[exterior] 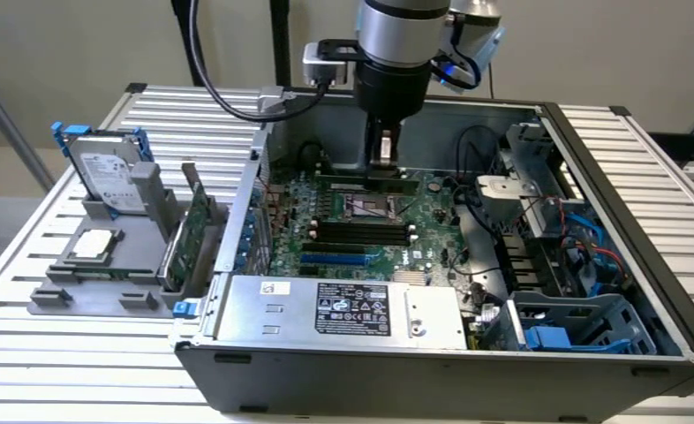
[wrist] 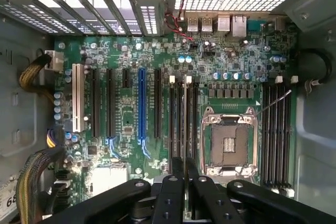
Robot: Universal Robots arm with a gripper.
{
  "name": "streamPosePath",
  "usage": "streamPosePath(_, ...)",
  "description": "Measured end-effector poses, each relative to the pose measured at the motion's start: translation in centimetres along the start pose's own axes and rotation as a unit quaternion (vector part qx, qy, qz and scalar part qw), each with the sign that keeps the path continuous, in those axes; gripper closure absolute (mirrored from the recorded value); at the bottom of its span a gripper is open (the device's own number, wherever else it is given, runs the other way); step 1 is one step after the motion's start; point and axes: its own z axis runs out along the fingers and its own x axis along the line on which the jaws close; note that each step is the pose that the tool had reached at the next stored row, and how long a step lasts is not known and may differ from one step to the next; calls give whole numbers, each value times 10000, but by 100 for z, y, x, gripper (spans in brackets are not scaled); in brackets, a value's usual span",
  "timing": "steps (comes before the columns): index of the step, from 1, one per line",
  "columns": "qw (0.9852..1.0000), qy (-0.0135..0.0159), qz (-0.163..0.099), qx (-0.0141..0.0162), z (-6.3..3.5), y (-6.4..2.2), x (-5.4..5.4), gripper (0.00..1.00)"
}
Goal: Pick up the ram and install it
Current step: 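Insert the ram into the slot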
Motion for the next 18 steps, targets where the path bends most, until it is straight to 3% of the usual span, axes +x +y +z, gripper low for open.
streamPosePath(18, 10000, 0, 0, 0, 328, -12, 9, 100)
